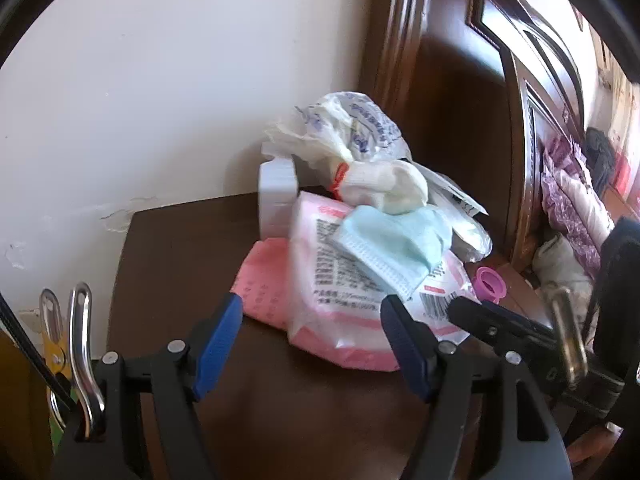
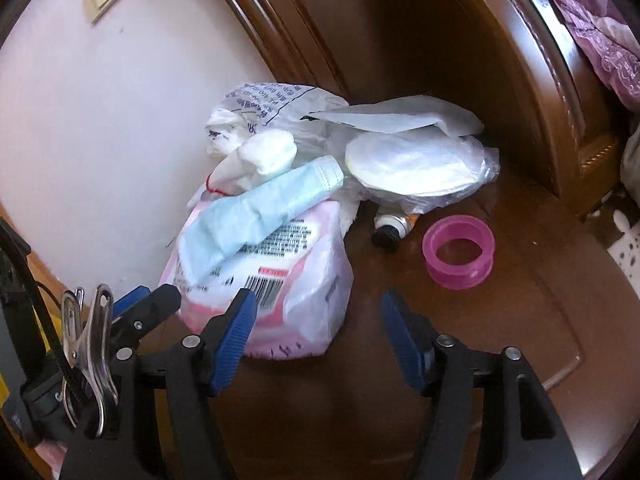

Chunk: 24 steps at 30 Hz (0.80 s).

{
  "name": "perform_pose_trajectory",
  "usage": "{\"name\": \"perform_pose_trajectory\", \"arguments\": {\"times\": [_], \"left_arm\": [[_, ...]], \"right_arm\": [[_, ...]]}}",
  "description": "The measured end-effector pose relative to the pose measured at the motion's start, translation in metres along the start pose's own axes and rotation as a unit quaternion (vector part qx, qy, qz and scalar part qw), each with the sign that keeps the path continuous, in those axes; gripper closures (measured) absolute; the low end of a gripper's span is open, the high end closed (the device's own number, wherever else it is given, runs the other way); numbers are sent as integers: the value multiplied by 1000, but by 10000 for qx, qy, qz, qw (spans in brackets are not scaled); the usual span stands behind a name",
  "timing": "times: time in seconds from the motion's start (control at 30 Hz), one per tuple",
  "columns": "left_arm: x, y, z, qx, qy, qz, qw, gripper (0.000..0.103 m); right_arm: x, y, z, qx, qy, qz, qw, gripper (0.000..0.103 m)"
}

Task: Collect trash
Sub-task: 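Move the left gripper back up toward the pink bag on the nightstand, then close the left gripper on the pink-white package while the right gripper grasps the blue mask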

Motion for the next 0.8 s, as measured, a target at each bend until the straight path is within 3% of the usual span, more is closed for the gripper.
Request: {"name": "perform_pose_trajectory", "arguments": {"times": [0.17,0.57,0.6,0.67,0.73,0.8], "left_arm": [[5,-8,-1,-3,-137,-79,9999,28],[-10,-16,5,-175,404,234,9988,26],[-10,-18,6,-221,403,290,9985,20],[-10,-19,8,-217,519,819,9950,13],[-12,-21,11,-290,737,1229,9893,12],[-12,-24,12,-404,644,1296,9886,12]], "right_arm": [[-7,-12,-5,14,292,321,9991,36],[-1,-24,-7,-170,33,44,9998,36],[1,-25,-7,-187,-5,9,9998,36],[3,-24,-6,-204,-56,-71,9998,37],[2,-25,-5,-246,16,-96,9996,38],[0,-27,-5,-339,156,-181,9991,38]]}}
Point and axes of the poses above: each gripper's, at about its wrist camera, not at the fingertips, and y roughly against the way its jaws point, x to its right, z to its underside, the point moved 4 cm from there along -y, roughly the way its jaws point, and after that the axes turned 5 degrees about -y, right-handed, at the moved point
